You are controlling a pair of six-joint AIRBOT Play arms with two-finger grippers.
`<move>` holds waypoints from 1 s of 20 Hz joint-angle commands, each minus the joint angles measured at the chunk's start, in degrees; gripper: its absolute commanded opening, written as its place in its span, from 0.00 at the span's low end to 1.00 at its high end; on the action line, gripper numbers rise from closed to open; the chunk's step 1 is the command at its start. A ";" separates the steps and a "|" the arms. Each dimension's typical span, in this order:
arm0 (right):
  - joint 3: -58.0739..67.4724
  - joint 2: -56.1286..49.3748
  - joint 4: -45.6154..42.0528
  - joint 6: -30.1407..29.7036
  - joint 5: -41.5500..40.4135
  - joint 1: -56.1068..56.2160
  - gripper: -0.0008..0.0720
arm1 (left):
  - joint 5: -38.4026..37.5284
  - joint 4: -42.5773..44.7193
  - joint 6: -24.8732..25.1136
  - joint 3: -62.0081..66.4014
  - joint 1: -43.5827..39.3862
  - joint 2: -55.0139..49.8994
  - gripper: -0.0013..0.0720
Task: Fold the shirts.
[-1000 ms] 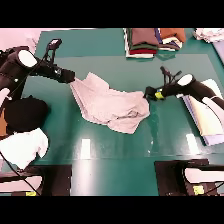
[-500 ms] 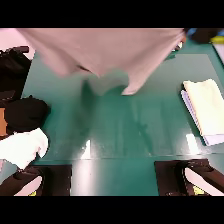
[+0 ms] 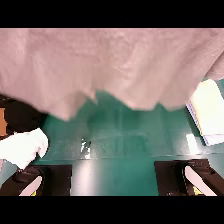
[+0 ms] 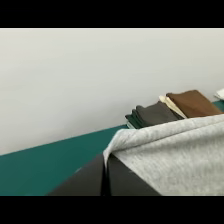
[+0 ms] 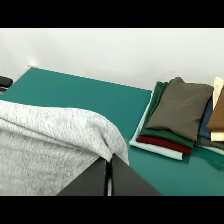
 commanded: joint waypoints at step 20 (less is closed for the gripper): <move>-10.01 -37.22 -5.25 4.61 -0.92 10.64 0.56 | -8.81 -3.04 -1.55 -23.43 10.43 -34.05 0.66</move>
